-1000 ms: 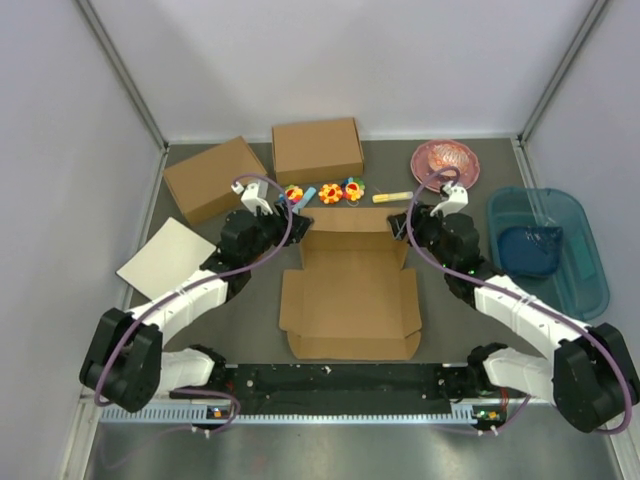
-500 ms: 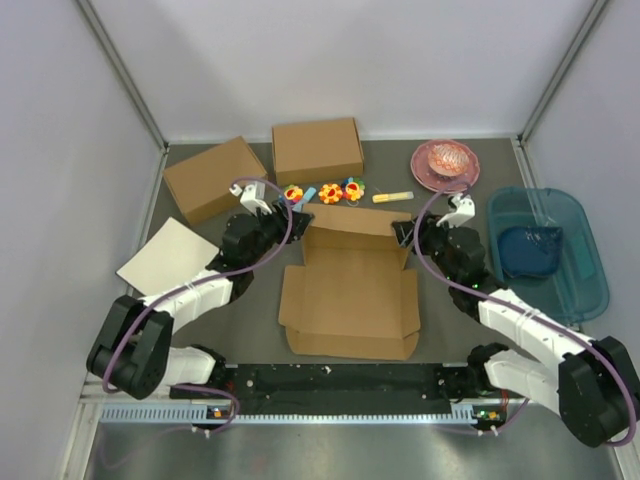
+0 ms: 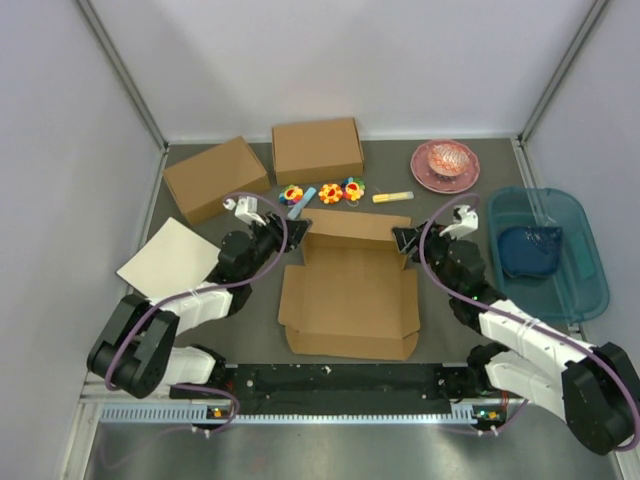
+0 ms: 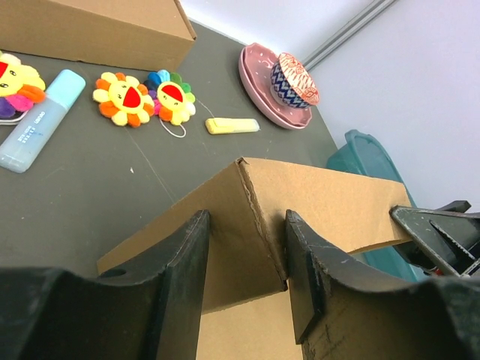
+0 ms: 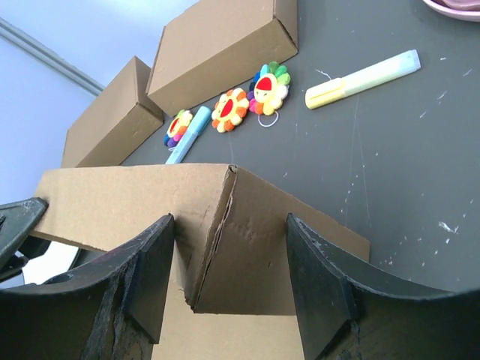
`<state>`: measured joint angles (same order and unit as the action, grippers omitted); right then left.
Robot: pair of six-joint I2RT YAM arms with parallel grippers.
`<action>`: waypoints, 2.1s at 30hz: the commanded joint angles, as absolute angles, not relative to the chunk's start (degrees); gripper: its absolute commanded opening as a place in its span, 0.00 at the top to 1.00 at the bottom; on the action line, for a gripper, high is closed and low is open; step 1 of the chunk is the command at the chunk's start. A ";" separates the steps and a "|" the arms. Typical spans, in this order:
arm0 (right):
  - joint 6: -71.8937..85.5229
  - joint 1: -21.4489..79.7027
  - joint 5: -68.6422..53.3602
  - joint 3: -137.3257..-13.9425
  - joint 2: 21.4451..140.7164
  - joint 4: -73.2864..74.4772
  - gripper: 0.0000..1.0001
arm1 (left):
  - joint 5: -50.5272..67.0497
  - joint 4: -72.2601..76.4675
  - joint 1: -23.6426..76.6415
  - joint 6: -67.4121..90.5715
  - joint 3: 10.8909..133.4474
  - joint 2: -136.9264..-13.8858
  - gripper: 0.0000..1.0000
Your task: Fold the paper box
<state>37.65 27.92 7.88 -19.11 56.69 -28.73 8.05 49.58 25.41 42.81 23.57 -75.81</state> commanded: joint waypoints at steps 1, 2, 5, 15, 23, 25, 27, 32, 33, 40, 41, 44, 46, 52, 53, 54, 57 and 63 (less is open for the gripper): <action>39.98 30.32 8.17 -14.59 59.94 -8.62 0.47 | 9.05 31.90 25.93 42.89 17.41 -80.68 0.61; 41.30 30.67 8.43 -14.33 60.03 -8.53 0.48 | 8.88 32.25 25.93 43.33 16.97 -80.68 0.61; 45.96 32.07 8.70 -11.35 60.29 -11.15 0.47 | 8.61 33.48 25.93 43.77 15.21 -81.03 0.61; 49.66 33.13 9.67 -9.41 57.14 -7.21 0.45 | 10.02 36.91 25.93 43.51 11.87 -80.51 0.60; 50.45 33.14 9.58 -8.43 53.00 -4.40 0.42 | 12.65 43.59 25.93 44.56 9.14 -84.02 0.59; 49.40 33.22 10.10 -9.49 50.81 -2.91 0.41 | 13.18 43.94 25.93 45.00 9.49 -83.85 0.58; 47.65 33.22 11.42 -12.64 48.62 -1.24 0.38 | 13.62 43.07 25.93 45.09 10.63 -82.71 0.57; 41.85 33.14 15.02 -22.65 48.77 4.73 0.34 | 13.10 37.36 25.93 43.68 13.79 -79.81 0.53; 39.92 33.13 16.16 -23.98 49.30 5.18 0.33 | 12.92 35.70 25.93 43.42 14.76 -79.20 0.52; 34.98 29.10 14.60 -30.67 55.27 3.52 0.31 | 12.04 31.47 25.93 42.01 18.45 -78.75 0.47; 34.63 28.40 13.72 -31.37 55.81 2.73 0.31 | 12.04 31.29 25.93 42.01 19.15 -79.10 0.46; 34.37 26.11 11.61 -31.55 57.74 1.23 0.33 | 12.04 30.50 25.93 42.01 20.30 -79.89 0.46; 34.28 25.32 11.34 -31.03 58.62 1.05 0.34 | 12.04 29.89 26.01 41.92 20.83 -80.42 0.46; 33.84 25.05 10.20 -27.95 55.82 0.62 0.34 | 11.25 29.01 25.93 41.05 20.74 -78.76 0.43; 33.75 25.05 9.85 -28.21 54.59 0.79 0.33 | 10.47 28.39 25.93 41.13 21.00 -77.97 0.42; 33.58 25.05 9.84 -28.91 53.97 1.31 0.33 | 10.02 27.52 25.93 41.22 21.53 -76.83 0.38; 31.91 24.96 9.93 -33.12 52.65 4.74 0.29 | 8.88 22.34 25.93 41.05 25.13 -72.52 0.31; 28.22 25.05 10.46 -41.48 51.15 10.28 0.22 | 7.30 14.52 25.93 39.11 31.99 -67.24 0.22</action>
<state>32.49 25.71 9.37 -35.53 52.86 4.25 7.86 29.26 25.34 43.16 29.06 -69.04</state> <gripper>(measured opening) 0.759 0.767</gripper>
